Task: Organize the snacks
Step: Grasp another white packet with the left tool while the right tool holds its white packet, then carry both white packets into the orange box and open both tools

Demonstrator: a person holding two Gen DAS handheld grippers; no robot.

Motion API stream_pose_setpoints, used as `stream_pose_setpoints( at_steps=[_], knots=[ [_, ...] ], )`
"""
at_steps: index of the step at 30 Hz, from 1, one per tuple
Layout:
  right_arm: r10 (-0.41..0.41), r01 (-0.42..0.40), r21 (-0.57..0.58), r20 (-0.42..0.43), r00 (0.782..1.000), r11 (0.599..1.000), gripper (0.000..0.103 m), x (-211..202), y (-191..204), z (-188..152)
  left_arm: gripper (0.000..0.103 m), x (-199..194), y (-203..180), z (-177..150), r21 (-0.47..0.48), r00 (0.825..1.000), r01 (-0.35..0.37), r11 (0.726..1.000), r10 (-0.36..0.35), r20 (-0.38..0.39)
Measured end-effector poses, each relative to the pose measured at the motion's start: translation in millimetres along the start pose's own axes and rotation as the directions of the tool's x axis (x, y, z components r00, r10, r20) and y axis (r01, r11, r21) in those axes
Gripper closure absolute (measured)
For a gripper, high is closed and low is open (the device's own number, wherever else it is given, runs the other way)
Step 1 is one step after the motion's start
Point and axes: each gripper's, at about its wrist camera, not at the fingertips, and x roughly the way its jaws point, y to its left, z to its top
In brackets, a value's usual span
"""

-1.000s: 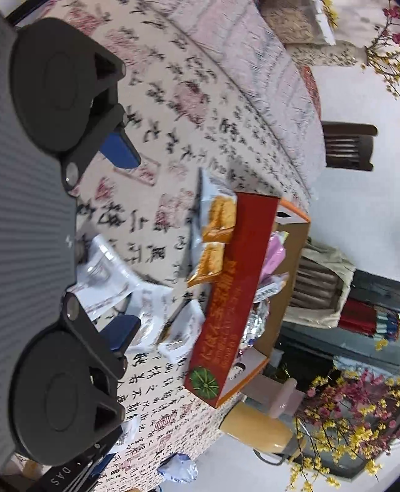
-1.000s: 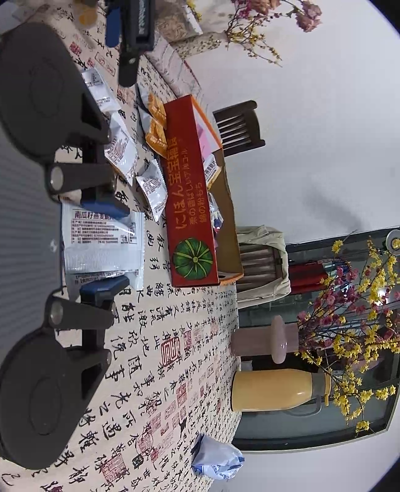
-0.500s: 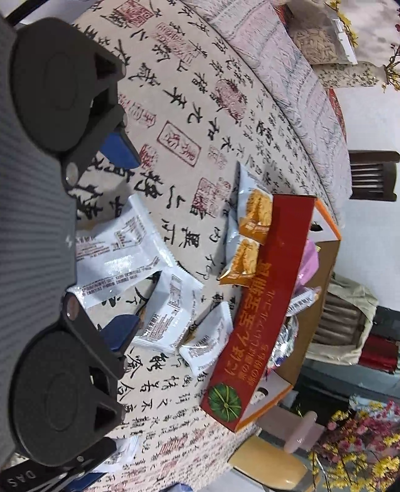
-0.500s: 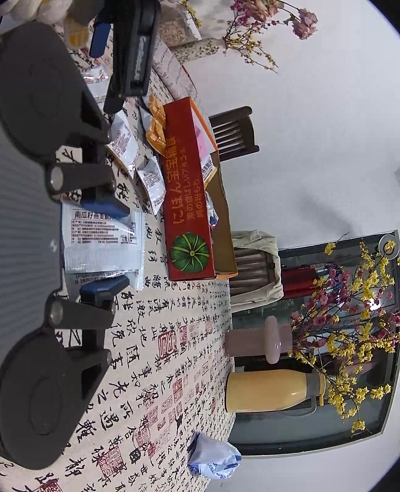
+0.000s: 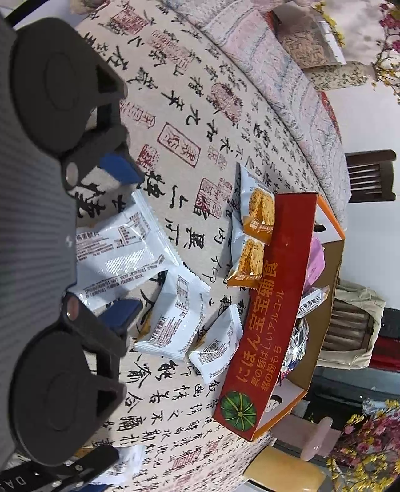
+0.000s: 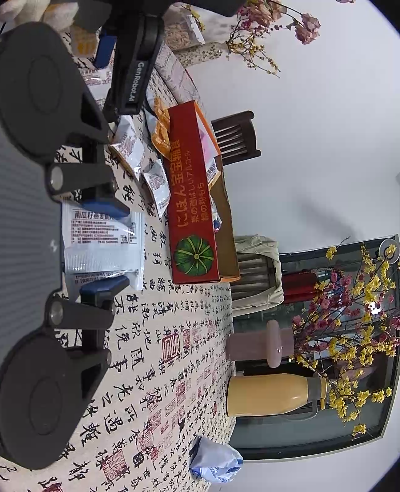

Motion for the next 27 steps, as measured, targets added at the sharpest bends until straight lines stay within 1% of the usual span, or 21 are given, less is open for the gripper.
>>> stream_pose_setpoints(
  at_steps=[6,17,22,27],
  knots=[
    [-0.009,0.009,-0.013,-0.003,1.000,1.000,0.062,-0.6,4.1,0.1,0.037,-2.7,7.9,0.2,-0.002,0.999,0.032,0.999,-0.032,0.011],
    [-0.020,0.020,-0.043,-0.006,1.000,0.999,0.062,0.3,13.7,4.0,0.040,-5.0,19.0,0.9,0.031,0.996,0.088,0.996,-0.089,0.027],
    [-0.026,0.026,-0.057,0.004,1.000,0.998,0.062,3.0,16.6,10.8,0.042,-11.2,21.9,5.6,0.067,0.990,0.124,0.990,-0.128,0.060],
    [-0.031,0.033,-0.070,0.030,0.999,0.997,0.062,7.5,18.8,24.2,0.042,-21.8,25.9,18.9,0.092,0.981,0.142,0.986,-0.153,0.119]
  ],
)
